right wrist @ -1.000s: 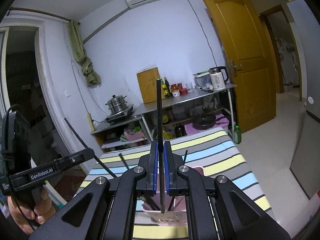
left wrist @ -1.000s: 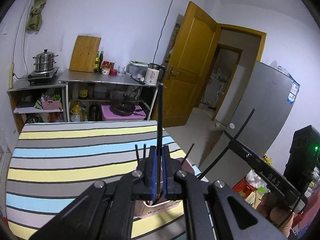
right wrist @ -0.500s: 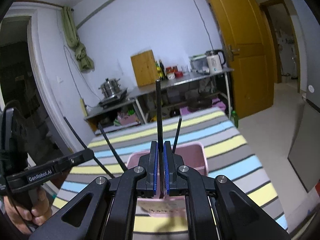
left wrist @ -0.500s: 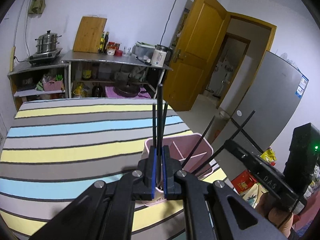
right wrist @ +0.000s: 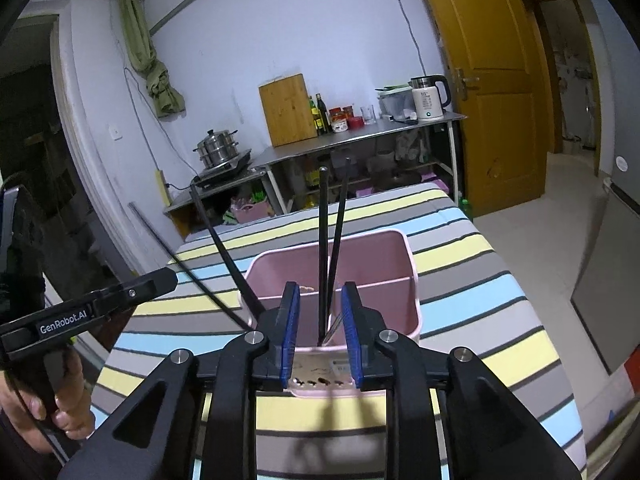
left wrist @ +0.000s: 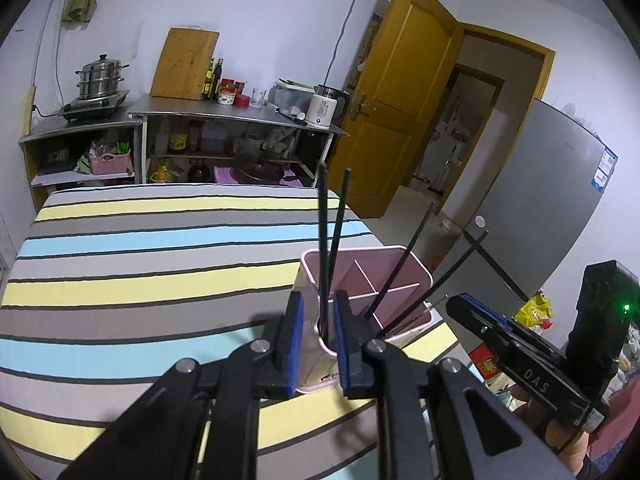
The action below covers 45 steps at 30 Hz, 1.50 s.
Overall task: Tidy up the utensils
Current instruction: 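Open both grippers to release the chopsticks into the basket, then move both open grippers back to the chopsticks left on the cloth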
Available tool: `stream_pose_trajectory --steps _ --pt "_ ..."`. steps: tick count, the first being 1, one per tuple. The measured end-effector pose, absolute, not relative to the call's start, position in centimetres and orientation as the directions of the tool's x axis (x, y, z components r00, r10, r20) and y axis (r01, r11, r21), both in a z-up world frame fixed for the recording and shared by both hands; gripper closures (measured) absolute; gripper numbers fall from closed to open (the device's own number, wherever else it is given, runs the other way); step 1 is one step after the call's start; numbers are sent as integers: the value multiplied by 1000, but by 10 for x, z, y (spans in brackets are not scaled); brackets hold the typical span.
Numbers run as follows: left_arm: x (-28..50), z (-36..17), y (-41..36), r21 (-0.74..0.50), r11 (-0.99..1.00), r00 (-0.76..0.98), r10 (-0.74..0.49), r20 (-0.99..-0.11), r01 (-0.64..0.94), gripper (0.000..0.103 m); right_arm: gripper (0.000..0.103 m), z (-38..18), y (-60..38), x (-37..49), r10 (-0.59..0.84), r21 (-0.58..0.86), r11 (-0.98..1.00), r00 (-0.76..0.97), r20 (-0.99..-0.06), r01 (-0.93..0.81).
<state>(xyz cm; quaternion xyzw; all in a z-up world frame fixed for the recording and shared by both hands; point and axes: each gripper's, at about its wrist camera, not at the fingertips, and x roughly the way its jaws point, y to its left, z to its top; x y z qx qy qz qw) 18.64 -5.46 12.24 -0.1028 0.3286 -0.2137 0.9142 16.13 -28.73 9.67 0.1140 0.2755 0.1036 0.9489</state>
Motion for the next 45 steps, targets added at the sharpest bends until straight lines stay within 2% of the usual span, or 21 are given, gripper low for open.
stream_pose_trajectory --steps 12,23,45 --pt "141 103 -34 -346 886 702 -458 -545 309 86 80 91 -287 120 279 294 945 829 -484 -146" --pt "104 68 -9 -325 914 707 -396 -586 243 86 80 60 -266 86 316 267 943 776 -546 -197" --pt "90 -1 26 -356 927 645 -344 -682 117 86 80 21 -229 74 387 280 922 668 -635 -268"
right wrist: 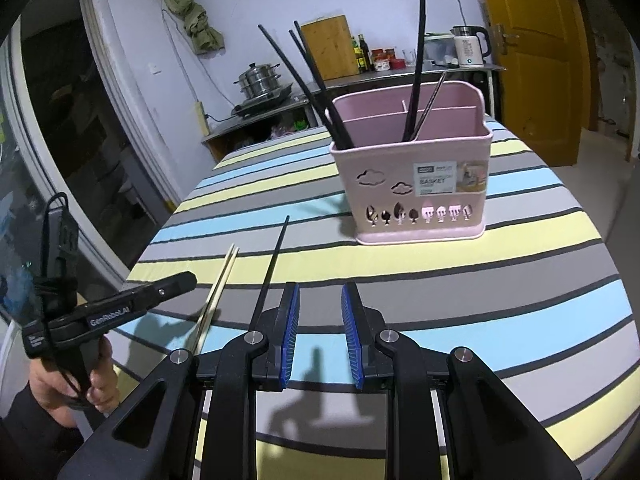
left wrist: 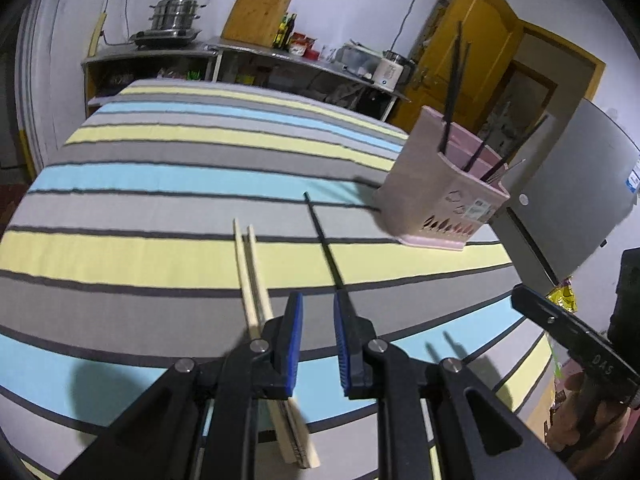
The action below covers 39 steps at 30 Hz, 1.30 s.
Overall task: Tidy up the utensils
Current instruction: 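Move both open grippers back to the chopsticks left on the cloth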
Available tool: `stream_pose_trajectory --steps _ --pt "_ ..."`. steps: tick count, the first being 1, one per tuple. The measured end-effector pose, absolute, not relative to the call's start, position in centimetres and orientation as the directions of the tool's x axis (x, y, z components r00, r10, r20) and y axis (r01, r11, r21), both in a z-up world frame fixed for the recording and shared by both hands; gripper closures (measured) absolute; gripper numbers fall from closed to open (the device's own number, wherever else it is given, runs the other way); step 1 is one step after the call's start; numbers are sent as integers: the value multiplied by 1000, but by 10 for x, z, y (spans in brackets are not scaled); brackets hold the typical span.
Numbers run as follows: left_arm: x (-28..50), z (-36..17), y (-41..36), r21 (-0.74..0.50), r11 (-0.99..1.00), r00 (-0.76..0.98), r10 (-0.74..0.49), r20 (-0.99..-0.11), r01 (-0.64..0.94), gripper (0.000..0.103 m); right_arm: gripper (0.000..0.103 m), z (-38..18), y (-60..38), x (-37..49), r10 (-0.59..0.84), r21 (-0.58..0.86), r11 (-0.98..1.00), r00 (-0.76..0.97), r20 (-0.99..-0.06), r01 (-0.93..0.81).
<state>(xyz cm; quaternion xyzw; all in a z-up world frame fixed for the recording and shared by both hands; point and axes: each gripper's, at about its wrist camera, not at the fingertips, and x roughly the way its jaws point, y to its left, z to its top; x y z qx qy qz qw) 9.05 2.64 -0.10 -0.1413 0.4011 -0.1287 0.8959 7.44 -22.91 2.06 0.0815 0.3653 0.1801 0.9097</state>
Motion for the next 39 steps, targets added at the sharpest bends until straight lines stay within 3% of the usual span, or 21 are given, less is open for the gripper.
stream_pose_trajectory --steps 10,23,39 --pt "109 -32 38 -354 934 625 -305 -719 48 86 80 13 -219 79 402 282 915 638 -657 -287" --pt "124 -37 41 -346 936 640 -304 -706 64 87 80 4 -207 91 413 282 910 608 -677 -304" --pt "126 -42 44 -250 968 631 -195 -751 1 94 80 -8 -199 100 426 290 904 585 -690 -315"
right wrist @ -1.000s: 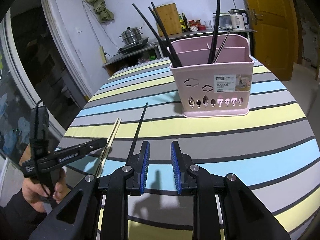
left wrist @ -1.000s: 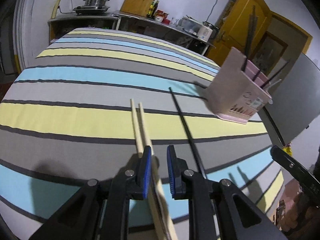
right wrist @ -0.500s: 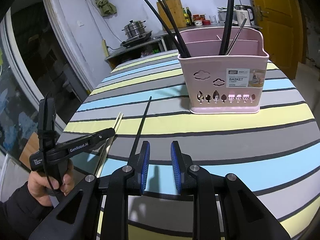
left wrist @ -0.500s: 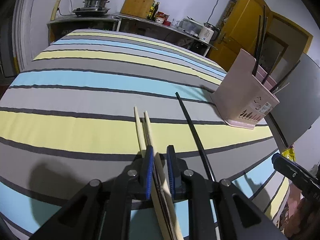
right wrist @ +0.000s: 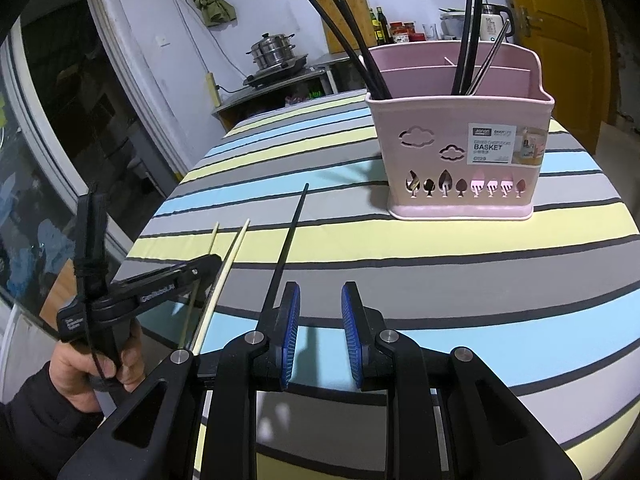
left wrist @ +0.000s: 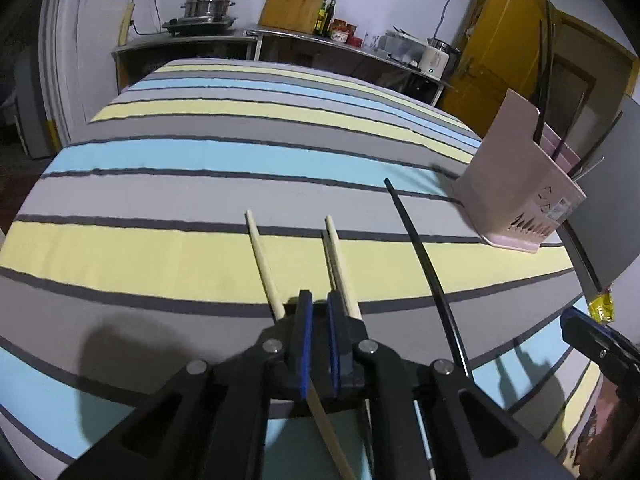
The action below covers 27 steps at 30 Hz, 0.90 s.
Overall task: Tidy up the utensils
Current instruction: 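Move both open grippers back to the chopsticks left on the cloth, then grasp a black chopstick with the left gripper while the right grasps another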
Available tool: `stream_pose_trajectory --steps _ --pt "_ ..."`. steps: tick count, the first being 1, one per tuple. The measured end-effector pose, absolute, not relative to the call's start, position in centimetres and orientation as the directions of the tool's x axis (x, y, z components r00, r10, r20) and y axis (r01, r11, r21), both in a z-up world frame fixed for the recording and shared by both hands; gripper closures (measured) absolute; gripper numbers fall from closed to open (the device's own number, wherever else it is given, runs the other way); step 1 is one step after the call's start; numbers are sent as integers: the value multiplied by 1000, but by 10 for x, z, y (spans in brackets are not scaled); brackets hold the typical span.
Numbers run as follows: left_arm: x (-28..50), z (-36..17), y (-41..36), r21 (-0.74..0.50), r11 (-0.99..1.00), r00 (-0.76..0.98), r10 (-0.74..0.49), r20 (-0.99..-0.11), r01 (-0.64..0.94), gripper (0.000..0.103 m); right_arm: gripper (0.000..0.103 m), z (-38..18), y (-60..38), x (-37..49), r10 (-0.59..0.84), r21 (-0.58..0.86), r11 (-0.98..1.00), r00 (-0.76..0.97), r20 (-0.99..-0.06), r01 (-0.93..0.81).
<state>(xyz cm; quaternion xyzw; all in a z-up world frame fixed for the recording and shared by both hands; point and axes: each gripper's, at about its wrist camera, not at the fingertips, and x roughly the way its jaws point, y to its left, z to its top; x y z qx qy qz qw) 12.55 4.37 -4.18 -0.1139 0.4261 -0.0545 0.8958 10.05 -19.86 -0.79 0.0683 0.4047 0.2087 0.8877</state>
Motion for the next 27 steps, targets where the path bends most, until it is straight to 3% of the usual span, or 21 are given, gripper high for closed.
stream_pose_trajectory --steps 8,27 --pt "127 -40 49 -308 951 630 -236 -739 -4 90 80 -10 -199 101 426 292 904 585 -690 -313" --pt "127 -38 28 -234 972 634 -196 -748 24 82 80 -16 -197 103 431 297 901 575 -695 -317"
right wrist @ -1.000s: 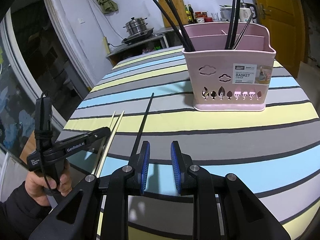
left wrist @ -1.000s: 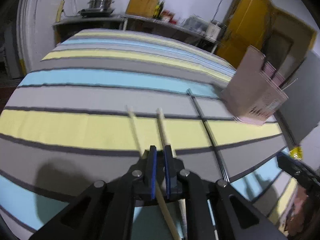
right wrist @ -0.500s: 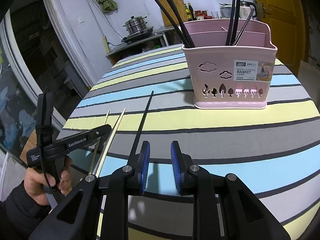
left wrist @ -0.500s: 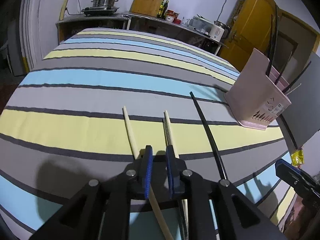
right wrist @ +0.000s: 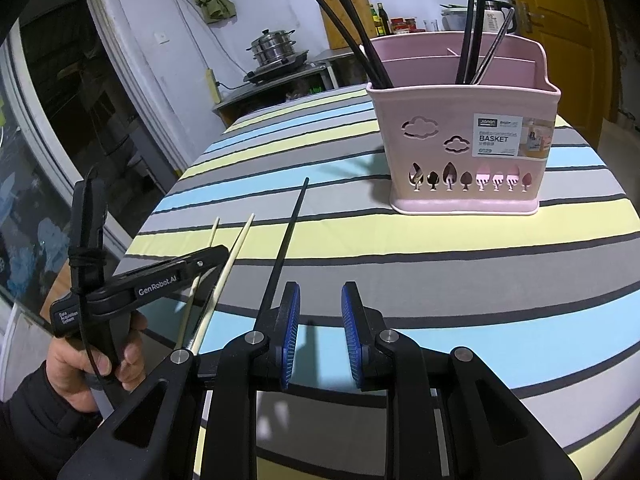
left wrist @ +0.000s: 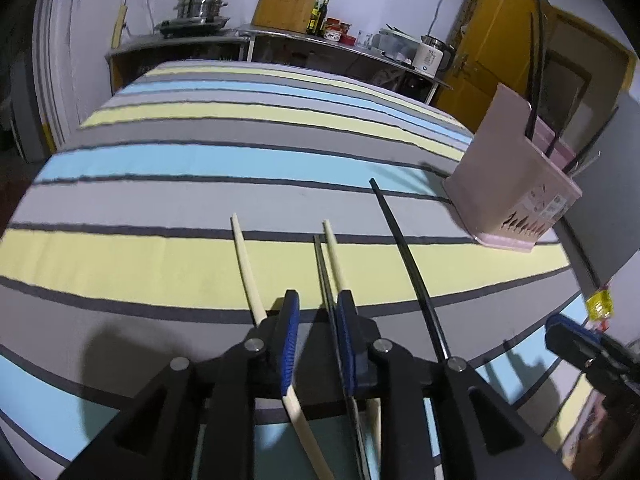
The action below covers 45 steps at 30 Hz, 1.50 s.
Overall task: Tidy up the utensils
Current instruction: 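Grasp a black chopstick with the left gripper while the right grasps another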
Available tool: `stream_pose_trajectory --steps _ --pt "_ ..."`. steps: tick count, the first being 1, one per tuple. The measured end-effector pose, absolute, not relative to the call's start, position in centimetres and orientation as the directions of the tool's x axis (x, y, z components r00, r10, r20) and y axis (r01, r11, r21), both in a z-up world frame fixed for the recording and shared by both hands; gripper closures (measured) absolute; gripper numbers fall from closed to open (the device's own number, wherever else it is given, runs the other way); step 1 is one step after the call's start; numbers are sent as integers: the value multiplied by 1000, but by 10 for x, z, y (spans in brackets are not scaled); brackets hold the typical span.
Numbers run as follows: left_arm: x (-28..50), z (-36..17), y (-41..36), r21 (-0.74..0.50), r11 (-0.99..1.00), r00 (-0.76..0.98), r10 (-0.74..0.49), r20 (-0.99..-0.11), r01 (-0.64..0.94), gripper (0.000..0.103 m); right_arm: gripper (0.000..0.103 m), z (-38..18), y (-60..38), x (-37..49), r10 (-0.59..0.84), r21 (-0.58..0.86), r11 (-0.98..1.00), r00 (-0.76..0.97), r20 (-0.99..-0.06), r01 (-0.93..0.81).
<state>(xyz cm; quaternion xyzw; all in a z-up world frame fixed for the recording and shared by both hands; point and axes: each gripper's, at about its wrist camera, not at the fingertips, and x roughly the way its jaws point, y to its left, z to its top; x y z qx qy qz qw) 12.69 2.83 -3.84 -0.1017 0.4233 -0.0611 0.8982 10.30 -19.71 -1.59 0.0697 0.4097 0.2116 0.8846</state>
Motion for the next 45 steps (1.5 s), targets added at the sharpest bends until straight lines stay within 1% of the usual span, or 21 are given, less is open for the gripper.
stream_pose_trajectory --steps 7,10,11,13,17,23,27,35,36,38,42,43,45 --pt "132 -38 22 -152 988 632 -138 -763 32 81 80 -17 -193 107 438 300 898 570 -696 -324" --pt "134 -38 21 -115 993 629 -110 -770 33 91 80 -17 -186 112 442 293 894 565 -697 -338" --pt "134 -39 23 -117 993 629 -110 -770 30 93 80 -17 -182 115 444 288 893 562 -698 -347" --pt "134 -39 29 -153 988 627 -132 -768 22 93 80 -18 -175 119 447 282 889 557 -700 -360" --pt "134 -40 39 -210 978 623 -169 -764 7 94 80 -23 -155 136 444 257 885 537 -717 -388" --pt "136 -42 44 -242 970 627 -188 -756 0 94 80 -40 -133 166 421 240 891 503 -755 -384" --pt "139 -43 51 -296 955 627 -225 -746 -10 94 80 -49 -120 180 393 212 898 485 -782 -386" --pt "149 -42 51 -274 962 608 -221 -763 6 94 81 -50 -105 192 328 127 911 503 -800 -393" --pt "151 -41 50 -269 963 602 -220 -768 9 94 82 -50 -103 194 318 115 913 506 -802 -392" --pt "155 -40 48 -251 968 591 -212 -778 17 94 94 -50 -102 196 281 77 922 519 -807 -380" --pt "163 -38 42 -204 978 570 -186 -800 34 95 96 -49 -107 201 300 112 922 502 -811 -370" --pt "165 -37 40 -200 979 564 -185 -805 35 97 97 -48 -110 200 309 128 922 497 -811 -366" --pt "167 -35 40 -205 978 553 -188 -811 32 97 98 -45 -111 198 327 149 920 497 -804 -363"
